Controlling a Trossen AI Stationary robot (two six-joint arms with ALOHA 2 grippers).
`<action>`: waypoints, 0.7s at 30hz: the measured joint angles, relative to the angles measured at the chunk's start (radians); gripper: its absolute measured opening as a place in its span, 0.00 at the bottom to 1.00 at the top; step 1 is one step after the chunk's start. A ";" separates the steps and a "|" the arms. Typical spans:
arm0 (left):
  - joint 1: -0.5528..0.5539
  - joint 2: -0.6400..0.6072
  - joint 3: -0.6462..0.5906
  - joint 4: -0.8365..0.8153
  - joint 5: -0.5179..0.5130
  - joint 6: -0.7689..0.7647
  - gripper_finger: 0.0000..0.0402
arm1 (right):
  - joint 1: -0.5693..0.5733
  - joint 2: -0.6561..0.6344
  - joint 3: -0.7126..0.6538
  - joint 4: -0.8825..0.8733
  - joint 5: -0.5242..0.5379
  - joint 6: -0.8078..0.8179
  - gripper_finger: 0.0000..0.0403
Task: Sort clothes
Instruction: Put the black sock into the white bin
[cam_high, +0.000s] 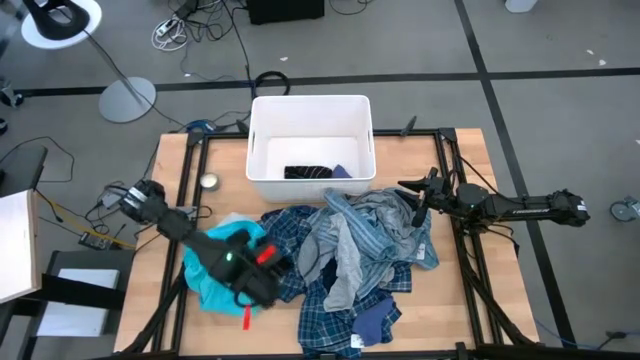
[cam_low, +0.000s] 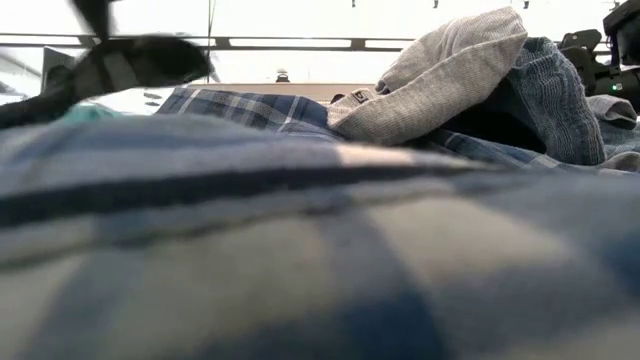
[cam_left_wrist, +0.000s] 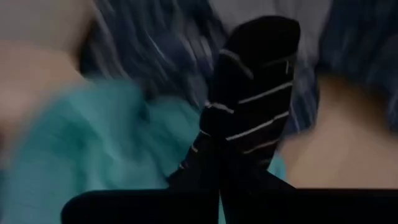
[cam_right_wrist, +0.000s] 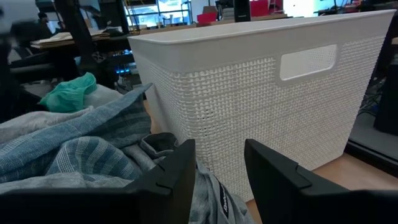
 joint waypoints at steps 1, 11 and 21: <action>0.026 0.000 0.035 -0.019 -0.021 0.031 0.00 | 0.000 0.000 0.000 0.000 0.000 0.000 0.35; 0.424 0.000 0.288 0.012 -0.068 0.493 0.00 | 0.000 0.000 0.000 0.000 0.000 0.000 0.35; 0.785 -0.001 0.394 0.214 -0.029 0.774 0.00 | 0.000 0.000 0.000 0.001 0.000 0.000 0.35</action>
